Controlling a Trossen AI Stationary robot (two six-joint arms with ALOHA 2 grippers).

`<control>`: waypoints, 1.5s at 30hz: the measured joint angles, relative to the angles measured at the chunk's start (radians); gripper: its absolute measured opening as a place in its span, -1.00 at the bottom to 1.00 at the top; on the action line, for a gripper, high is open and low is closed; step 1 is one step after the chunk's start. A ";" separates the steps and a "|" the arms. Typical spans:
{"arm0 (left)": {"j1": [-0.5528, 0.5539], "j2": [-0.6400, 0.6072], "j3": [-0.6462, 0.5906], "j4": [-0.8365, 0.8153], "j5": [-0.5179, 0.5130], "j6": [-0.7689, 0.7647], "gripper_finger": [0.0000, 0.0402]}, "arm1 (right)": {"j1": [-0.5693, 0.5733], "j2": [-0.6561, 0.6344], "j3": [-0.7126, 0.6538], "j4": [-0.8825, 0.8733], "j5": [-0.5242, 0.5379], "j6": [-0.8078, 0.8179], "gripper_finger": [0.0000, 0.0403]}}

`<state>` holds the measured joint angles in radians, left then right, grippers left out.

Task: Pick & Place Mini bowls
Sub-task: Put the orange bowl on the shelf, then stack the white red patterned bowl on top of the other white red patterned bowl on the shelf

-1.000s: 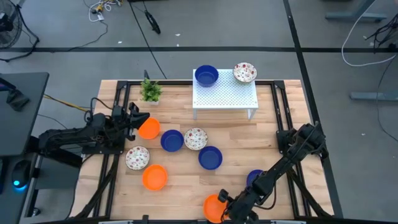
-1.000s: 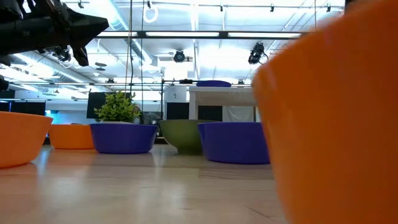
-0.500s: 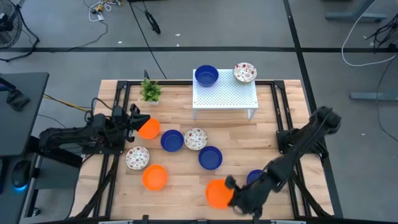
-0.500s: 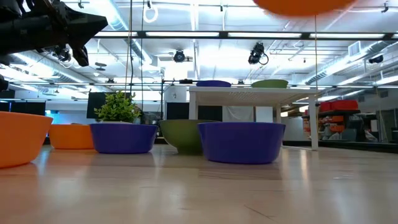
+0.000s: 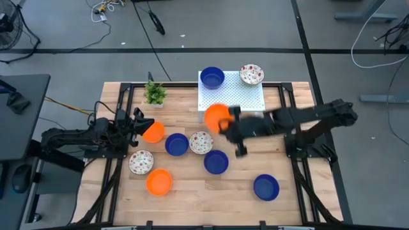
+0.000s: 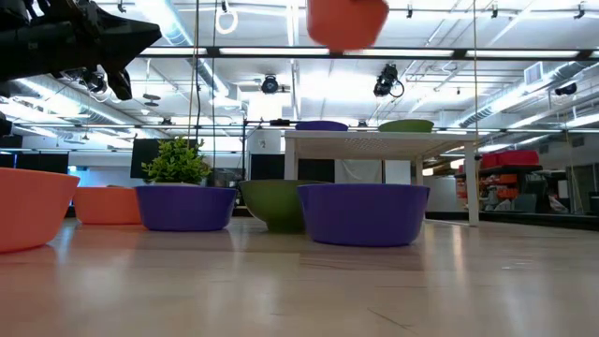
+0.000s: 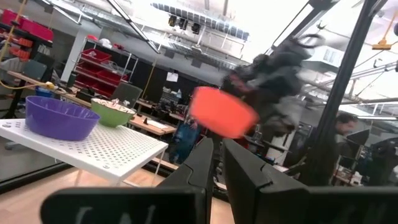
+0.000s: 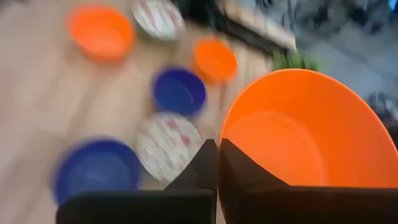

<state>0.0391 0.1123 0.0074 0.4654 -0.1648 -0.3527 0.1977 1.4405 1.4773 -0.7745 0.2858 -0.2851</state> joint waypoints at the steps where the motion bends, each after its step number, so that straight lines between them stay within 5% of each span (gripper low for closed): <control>1: 0.000 0.000 0.000 0.000 0.000 0.000 -0.81 | -0.045 0.001 0.000 -0.032 -0.022 -0.007 -1.00; 7: 0.000 0.000 0.000 0.000 0.001 0.000 -0.81 | -0.275 0.001 -0.053 -0.094 -0.096 -0.036 -1.00; 17: 0.000 0.000 0.000 0.002 0.000 0.009 -0.81 | -0.529 -0.038 -0.228 0.054 -0.292 -0.071 -1.00; 39: 0.001 -0.001 0.000 0.009 -0.042 0.050 -0.81 | -0.591 -0.059 -0.281 0.071 -0.329 -0.038 -0.81; 45: 0.001 -0.001 0.000 0.010 -0.041 0.049 -0.81 | -0.592 -0.062 -0.281 0.071 -0.329 -0.046 -0.55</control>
<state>0.0399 0.1116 0.0074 0.4751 -0.2063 -0.3033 -0.3939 1.3784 1.1961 -0.7035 -0.0427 -0.3309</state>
